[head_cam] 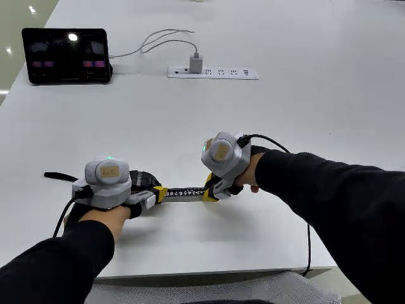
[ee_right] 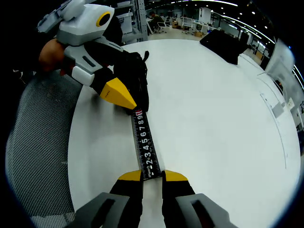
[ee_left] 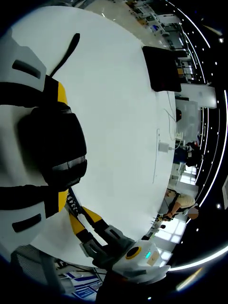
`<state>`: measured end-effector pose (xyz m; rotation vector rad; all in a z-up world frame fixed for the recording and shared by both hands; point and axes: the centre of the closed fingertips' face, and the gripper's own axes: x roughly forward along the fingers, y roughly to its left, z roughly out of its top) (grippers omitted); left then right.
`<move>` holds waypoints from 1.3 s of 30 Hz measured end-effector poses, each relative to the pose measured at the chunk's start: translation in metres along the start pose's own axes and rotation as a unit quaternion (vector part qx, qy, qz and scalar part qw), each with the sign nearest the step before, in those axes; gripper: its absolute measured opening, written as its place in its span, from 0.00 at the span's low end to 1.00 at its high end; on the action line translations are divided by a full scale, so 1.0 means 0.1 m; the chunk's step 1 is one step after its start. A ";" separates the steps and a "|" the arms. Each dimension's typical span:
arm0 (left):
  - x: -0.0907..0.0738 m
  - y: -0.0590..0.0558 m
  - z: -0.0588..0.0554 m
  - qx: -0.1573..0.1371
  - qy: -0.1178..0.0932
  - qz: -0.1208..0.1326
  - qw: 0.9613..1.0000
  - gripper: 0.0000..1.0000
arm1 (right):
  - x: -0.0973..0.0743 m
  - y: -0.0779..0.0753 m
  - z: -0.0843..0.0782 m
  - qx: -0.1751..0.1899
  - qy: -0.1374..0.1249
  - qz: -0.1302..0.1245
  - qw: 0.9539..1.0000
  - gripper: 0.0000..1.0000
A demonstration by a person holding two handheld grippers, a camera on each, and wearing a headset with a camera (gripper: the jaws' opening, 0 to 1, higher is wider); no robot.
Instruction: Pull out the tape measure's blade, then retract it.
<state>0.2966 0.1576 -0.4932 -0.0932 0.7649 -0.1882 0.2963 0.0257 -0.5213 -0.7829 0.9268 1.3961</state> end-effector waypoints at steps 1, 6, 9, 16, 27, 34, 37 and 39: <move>0.00 0.00 0.00 0.000 0.000 0.000 1.000 0.62 | 0.00 0.00 0.00 0.001 0.000 0.000 1.000 0.11; 0.00 0.00 0.00 0.000 0.001 0.000 1.000 0.62 | 0.02 0.00 0.01 0.003 -0.003 0.001 1.000 0.11; 0.00 0.00 0.00 0.001 0.001 0.000 1.000 0.62 | 0.03 0.00 0.03 0.003 -0.004 0.001 1.000 0.11; 0.00 0.00 0.00 0.001 0.001 0.000 1.000 0.62 | 0.05 0.01 0.05 0.003 -0.004 0.002 1.000 0.11; 0.01 0.00 0.00 0.002 0.002 0.001 1.000 0.62 | 0.06 0.02 0.09 0.010 -0.014 0.001 1.000 0.11; 0.01 0.00 0.00 0.003 0.002 0.001 1.000 0.62 | 0.10 0.03 0.14 0.008 -0.022 0.003 1.000 0.11; 0.01 -0.01 0.00 0.002 0.002 0.000 1.000 0.62 | 0.10 0.04 0.16 0.007 -0.024 0.003 1.000 0.11; 0.01 -0.01 0.00 0.003 0.002 0.000 1.000 0.62 | 0.11 0.04 0.16 0.007 -0.024 0.004 1.000 0.11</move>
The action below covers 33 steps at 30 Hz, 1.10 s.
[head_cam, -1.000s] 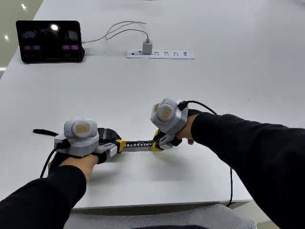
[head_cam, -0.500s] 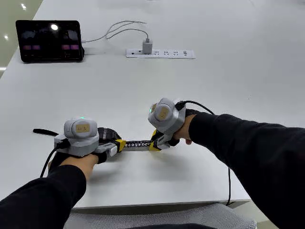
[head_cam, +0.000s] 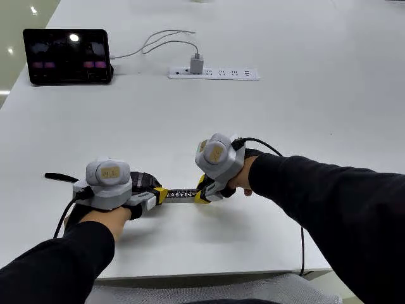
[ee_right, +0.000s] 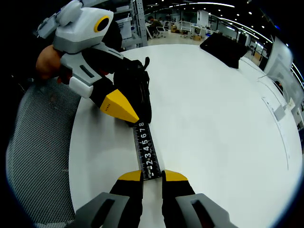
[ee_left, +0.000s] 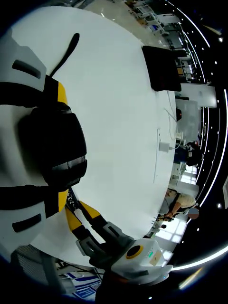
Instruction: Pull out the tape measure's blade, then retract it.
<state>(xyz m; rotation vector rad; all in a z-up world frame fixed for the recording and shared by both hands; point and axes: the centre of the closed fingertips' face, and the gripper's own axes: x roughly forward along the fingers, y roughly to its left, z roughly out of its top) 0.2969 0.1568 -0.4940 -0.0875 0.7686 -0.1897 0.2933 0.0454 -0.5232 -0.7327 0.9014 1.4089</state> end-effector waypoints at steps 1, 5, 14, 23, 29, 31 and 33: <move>0.00 0.00 0.00 0.000 0.000 0.000 1.000 0.62 | 0.00 0.00 0.01 0.000 -0.001 0.000 1.000 0.11; 0.00 0.00 0.00 0.000 0.000 0.000 1.000 0.62 | 0.01 0.00 0.03 -0.002 -0.001 0.000 1.000 0.11; 0.00 0.00 0.00 -0.001 0.000 -0.001 1.000 0.62 | 0.04 0.01 0.07 -0.002 -0.006 0.000 1.000 0.11; -0.01 0.01 0.00 -0.002 0.001 -0.001 1.000 0.62 | 0.06 0.03 0.13 -0.003 -0.011 0.002 1.000 0.11; -0.01 0.01 0.00 -0.002 0.000 -0.001 1.000 0.62 | 0.08 0.04 0.15 -0.004 -0.013 0.002 1.000 0.11; -0.01 0.01 0.00 -0.002 0.000 -0.001 1.000 0.62 | 0.08 0.04 0.16 -0.005 -0.014 0.002 1.000 0.11; -0.01 0.01 0.00 -0.002 0.000 -0.001 1.000 0.62 | 0.09 0.05 0.17 -0.006 -0.015 0.002 1.000 0.11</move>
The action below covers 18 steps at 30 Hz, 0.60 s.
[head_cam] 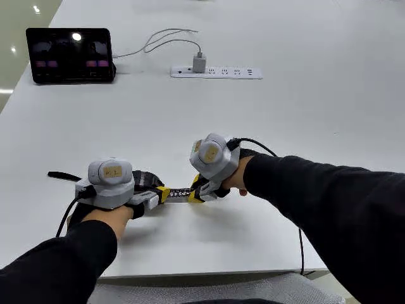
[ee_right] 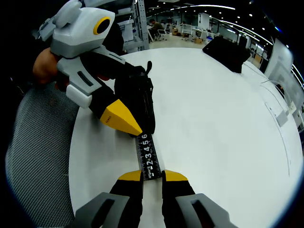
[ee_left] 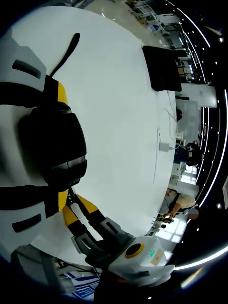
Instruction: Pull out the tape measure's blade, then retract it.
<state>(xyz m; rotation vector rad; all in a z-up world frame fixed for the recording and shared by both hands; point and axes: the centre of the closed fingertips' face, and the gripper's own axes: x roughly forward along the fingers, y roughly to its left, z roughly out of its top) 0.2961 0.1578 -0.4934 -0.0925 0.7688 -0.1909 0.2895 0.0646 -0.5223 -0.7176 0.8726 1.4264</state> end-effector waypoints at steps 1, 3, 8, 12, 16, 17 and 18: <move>0.00 0.00 0.00 0.000 0.000 0.000 1.000 0.62 | 0.00 0.00 0.01 -0.003 -0.001 0.000 1.000 0.11; 0.00 0.00 0.00 0.000 0.000 0.000 1.000 0.62 | 0.01 0.01 0.02 -0.004 -0.003 -0.001 1.000 0.11; 0.00 0.00 0.00 0.000 -0.001 0.000 1.000 0.62 | 0.02 0.02 0.03 0.000 -0.007 -0.001 1.000 0.11; 0.00 0.00 0.00 0.001 -0.001 0.000 1.000 0.62 | 0.04 0.02 0.05 0.001 -0.009 -0.003 1.000 0.11; 0.00 0.00 0.00 0.001 -0.002 0.000 1.000 0.62 | 0.05 0.03 0.06 0.005 -0.015 -0.003 1.000 0.11; 0.00 0.00 0.00 0.001 -0.003 0.000 1.000 0.62 | 0.05 0.03 0.07 0.006 -0.018 -0.003 1.000 0.11; 0.00 0.00 0.00 0.001 -0.003 0.000 1.000 0.62 | 0.05 0.03 0.07 0.007 -0.020 -0.003 1.000 0.11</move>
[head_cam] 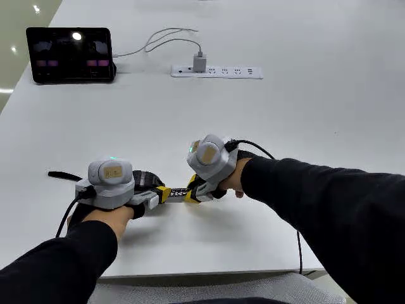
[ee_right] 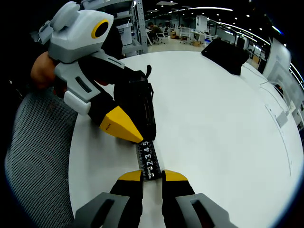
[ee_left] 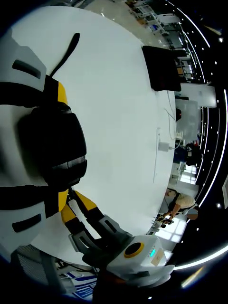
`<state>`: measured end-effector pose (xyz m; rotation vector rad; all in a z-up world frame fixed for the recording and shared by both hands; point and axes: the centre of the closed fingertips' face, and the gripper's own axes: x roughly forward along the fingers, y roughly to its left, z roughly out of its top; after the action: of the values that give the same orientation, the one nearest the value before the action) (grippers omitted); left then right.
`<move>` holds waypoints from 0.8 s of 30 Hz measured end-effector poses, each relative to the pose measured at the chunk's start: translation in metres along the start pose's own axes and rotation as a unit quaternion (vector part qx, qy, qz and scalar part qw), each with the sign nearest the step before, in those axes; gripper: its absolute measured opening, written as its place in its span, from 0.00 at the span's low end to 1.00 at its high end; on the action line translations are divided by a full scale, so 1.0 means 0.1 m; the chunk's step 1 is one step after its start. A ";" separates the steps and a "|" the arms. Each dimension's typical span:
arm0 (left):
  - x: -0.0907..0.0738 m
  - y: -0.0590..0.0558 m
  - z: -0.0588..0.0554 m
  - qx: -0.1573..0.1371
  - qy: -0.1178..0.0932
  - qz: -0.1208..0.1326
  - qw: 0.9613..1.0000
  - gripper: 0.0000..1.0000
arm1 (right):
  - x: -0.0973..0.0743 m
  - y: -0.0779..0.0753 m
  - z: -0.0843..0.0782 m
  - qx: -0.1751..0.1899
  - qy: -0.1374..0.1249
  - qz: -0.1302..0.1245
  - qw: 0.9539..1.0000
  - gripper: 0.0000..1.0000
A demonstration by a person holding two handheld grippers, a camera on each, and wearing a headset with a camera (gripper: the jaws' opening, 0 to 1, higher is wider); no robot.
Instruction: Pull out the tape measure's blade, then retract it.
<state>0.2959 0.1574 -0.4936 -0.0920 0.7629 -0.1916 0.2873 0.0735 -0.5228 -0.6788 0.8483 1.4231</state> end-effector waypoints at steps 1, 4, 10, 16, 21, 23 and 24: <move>0.00 0.00 0.00 -0.001 0.000 0.000 1.000 0.62 | 0.01 0.00 0.01 -0.001 -0.004 -0.001 1.000 0.11; 0.00 0.00 0.00 -0.001 0.000 0.000 1.000 0.62 | 0.02 0.01 0.03 -0.008 -0.007 -0.002 1.000 0.11; 0.01 0.02 0.00 -0.003 0.001 -0.001 1.000 0.62 | 0.03 0.01 0.08 -0.010 -0.009 -0.003 1.000 0.11; 0.03 0.03 0.00 -0.004 0.001 -0.002 1.000 0.62 | 0.04 0.02 0.10 -0.011 -0.009 -0.003 1.000 0.12; 0.03 0.03 0.00 -0.004 0.000 -0.003 1.000 0.62 | 0.05 0.03 0.11 -0.009 -0.010 -0.003 1.000 0.12; 0.03 0.03 0.00 -0.005 0.001 -0.003 1.000 0.62 | 0.05 0.03 0.12 -0.009 -0.010 -0.003 1.000 0.11; 0.03 0.03 0.00 -0.005 0.001 -0.003 1.000 0.62 | 0.06 0.03 0.12 -0.010 -0.011 -0.003 1.000 0.11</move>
<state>0.2983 0.1596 -0.4958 -0.1034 0.7649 -0.1943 0.2855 0.0870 -0.5207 -0.6794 0.8158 1.4328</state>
